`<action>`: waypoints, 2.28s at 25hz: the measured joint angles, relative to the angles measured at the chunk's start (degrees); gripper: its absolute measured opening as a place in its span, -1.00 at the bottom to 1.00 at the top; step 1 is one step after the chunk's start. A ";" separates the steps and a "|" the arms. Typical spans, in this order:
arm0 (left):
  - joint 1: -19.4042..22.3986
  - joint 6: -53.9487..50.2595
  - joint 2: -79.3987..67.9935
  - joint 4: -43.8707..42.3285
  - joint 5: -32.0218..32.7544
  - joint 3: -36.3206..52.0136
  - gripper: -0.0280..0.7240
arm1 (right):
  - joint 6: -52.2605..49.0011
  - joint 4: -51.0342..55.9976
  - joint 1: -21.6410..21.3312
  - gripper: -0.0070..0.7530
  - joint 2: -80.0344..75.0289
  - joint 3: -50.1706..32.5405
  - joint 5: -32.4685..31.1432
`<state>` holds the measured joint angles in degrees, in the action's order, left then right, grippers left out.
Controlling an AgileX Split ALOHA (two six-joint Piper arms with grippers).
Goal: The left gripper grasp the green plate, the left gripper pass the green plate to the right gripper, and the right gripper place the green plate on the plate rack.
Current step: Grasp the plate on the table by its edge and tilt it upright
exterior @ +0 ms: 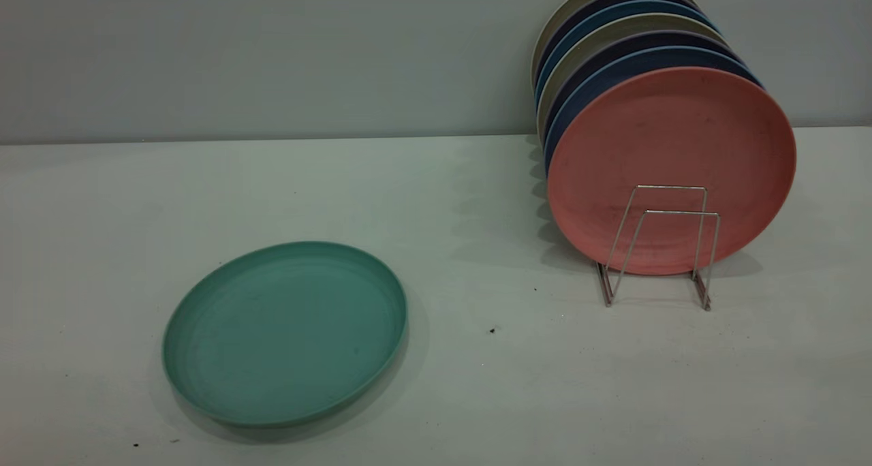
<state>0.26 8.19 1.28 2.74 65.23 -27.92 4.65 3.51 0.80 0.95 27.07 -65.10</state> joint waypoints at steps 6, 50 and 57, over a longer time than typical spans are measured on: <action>0.00 0.00 0.00 0.00 0.00 0.00 0.62 | 0.00 0.00 0.00 -0.34 0.00 0.00 0.00; 0.00 -1.60 -3.55 -0.68 -3.85 -1.73 0.62 | 0.27 2.21 0.00 -0.26 -4.40 1.87 2.20; 0.00 -2.33 -25.21 -0.88 -11.83 -5.93 0.62 | 3.83 3.46 0.00 0.19 -23.68 7.26 12.12</action>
<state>0.26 5.86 -23.93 1.86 53.40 -33.85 8.47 6.97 0.80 -22.73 34.33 -52.98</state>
